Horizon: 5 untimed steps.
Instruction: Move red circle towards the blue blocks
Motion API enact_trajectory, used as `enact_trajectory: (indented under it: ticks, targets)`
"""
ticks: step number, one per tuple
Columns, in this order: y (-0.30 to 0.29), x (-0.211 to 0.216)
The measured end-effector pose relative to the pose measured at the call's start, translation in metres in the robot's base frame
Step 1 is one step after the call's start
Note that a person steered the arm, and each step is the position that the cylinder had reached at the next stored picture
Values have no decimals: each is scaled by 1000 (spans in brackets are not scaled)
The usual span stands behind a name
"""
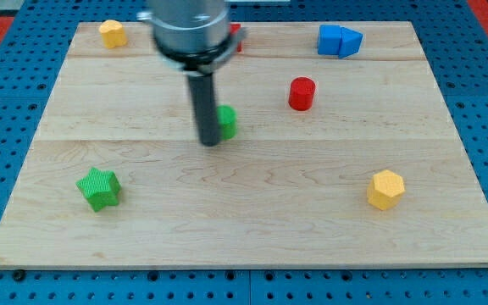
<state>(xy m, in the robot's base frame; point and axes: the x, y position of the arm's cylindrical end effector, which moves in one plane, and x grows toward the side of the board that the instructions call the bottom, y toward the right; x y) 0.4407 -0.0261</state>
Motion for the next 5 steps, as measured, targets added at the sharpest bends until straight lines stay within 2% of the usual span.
enact_trajectory:
  ticks: [1,2,4,5]
  targets:
    - [59,-18]
    - [88,-42]
    - [74,-53]
    - [84,-85]
